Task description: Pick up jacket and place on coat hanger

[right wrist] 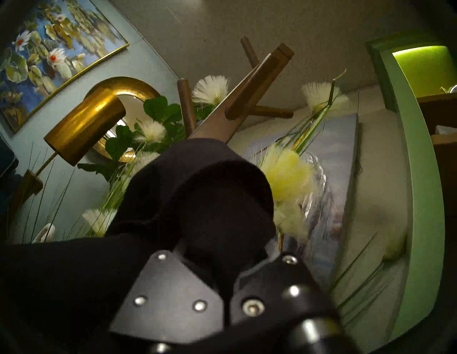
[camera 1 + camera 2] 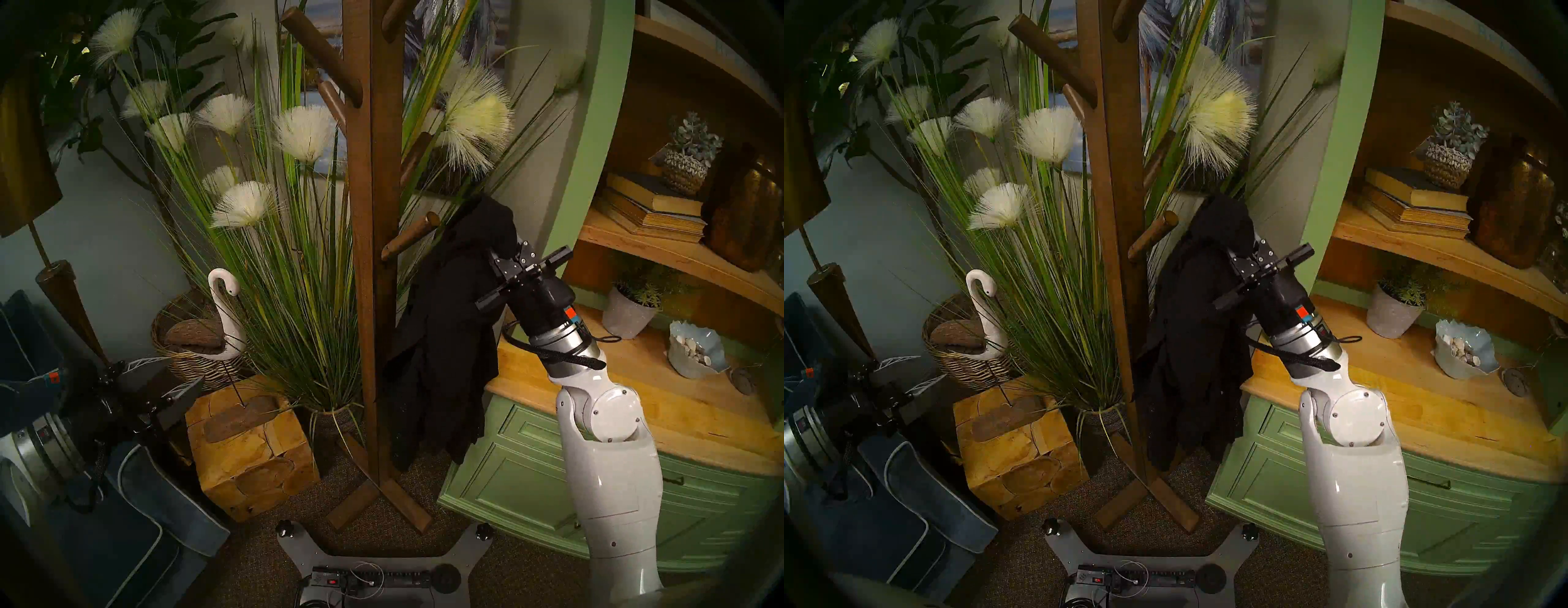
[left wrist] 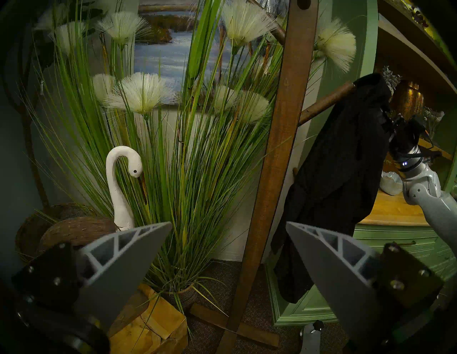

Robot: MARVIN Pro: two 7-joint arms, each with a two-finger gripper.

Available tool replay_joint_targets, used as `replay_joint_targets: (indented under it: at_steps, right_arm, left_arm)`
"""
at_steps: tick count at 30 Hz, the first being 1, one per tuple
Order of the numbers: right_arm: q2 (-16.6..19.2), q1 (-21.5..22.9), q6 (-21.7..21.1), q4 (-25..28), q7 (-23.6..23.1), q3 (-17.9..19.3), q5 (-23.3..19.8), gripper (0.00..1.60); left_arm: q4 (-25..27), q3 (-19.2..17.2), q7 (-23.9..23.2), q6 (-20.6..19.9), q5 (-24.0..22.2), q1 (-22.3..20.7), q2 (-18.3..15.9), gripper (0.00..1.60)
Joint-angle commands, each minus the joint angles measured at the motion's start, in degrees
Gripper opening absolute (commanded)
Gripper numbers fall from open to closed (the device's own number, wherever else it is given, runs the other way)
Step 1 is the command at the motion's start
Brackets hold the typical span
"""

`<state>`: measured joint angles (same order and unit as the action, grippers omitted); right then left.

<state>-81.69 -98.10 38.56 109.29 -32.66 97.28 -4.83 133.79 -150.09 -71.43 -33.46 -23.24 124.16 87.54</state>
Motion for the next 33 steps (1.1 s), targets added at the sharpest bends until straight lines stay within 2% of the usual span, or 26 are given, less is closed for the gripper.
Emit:
replay_joint_targets:
  at_steps: [1, 9, 13, 17, 18, 20, 21, 22, 24, 25, 26, 28, 29, 30, 33]
  right_arm:
    - [-0.4, 0.1, 1.2, 4.8, 0.1, -0.3, -2.4, 0.0]
    - [-1.6, 3.0, 0.4, 6.4, 0.2, -2.4, -1.5, 0.0]
    - [-2.1, 5.0, -0.2, 5.5, 0.1, -3.5, -0.2, 0.0]
    - [-3.5, 7.7, -2.0, 4.2, 0.6, -5.5, 2.5, 0.0]
    - [-3.6, 6.5, -2.6, 5.1, 1.2, -5.8, 3.6, 0.0]
    - [-4.3, 8.8, -3.3, 3.6, 1.2, -6.8, 5.3, 0.0]
    - [-4.8, 7.7, -4.0, 4.5, 1.8, -7.0, 6.1, 0.0]
    - [-5.2, 9.3, -4.4, 3.5, 1.7, -7.5, 6.8, 0.0]
    - [-6.1, 8.9, -5.4, 4.4, 2.3, -8.3, 8.1, 0.0]
    - [-6.3, 11.5, -5.4, 2.8, 2.0, -9.0, 8.5, 0.0]
    - [-6.7, 11.9, -5.7, 2.8, 2.2, -9.6, 9.4, 0.0]
    - [-7.1, 11.9, -6.0, 3.0, 2.5, -9.9, 9.9, 0.0]
    - [-7.6, 10.1, -6.6, 4.5, 3.1, -10.0, 10.5, 0.0]
    - [-7.7, 11.9, -6.8, 3.4, 2.8, -10.3, 11.0, 0.0]
    - [-7.1, 13.4, -8.9, 3.7, 2.3, -10.2, 12.6, 0.0]
  left_arm:
    - [1.0, -0.1, -0.8, 0.0, -1.0, -0.2, -0.1, 1.6]
    - [1.0, 0.0, -0.7, 0.0, -0.8, -0.2, -0.1, 1.6]
    - [1.0, 0.0, -0.7, 0.0, -0.9, -0.2, -0.1, 1.6]
    - [1.0, 0.0, -0.7, 0.0, -0.9, -0.2, -0.1, 1.6]
    - [1.0, 0.0, -0.7, 0.0, -0.8, -0.2, -0.1, 1.6]
    - [0.9, 0.0, -0.7, 0.0, -0.8, -0.2, -0.1, 1.6]
    - [0.9, 0.0, -0.7, 0.0, -0.8, -0.2, -0.1, 1.6]
    - [0.9, 0.0, -0.7, 0.0, -0.8, -0.2, -0.1, 1.6]
    - [0.9, 0.0, -0.7, 0.0, -0.8, -0.2, -0.1, 1.6]
    - [0.9, 0.0, -0.7, 0.0, -0.8, -0.2, -0.1, 1.6]
    - [0.9, 0.0, -0.7, 0.0, -0.8, -0.2, -0.1, 1.6]
    - [0.9, 0.0, -0.7, 0.0, -0.8, -0.2, -0.1, 1.6]
    - [0.9, 0.0, -0.7, 0.0, -0.8, -0.2, -0.1, 1.6]
    - [0.9, 0.0, -0.7, 0.0, -0.8, -0.2, -0.1, 1.6]
    - [0.9, 0.0, -0.7, 0.0, -0.8, -0.2, -0.1, 1.6]
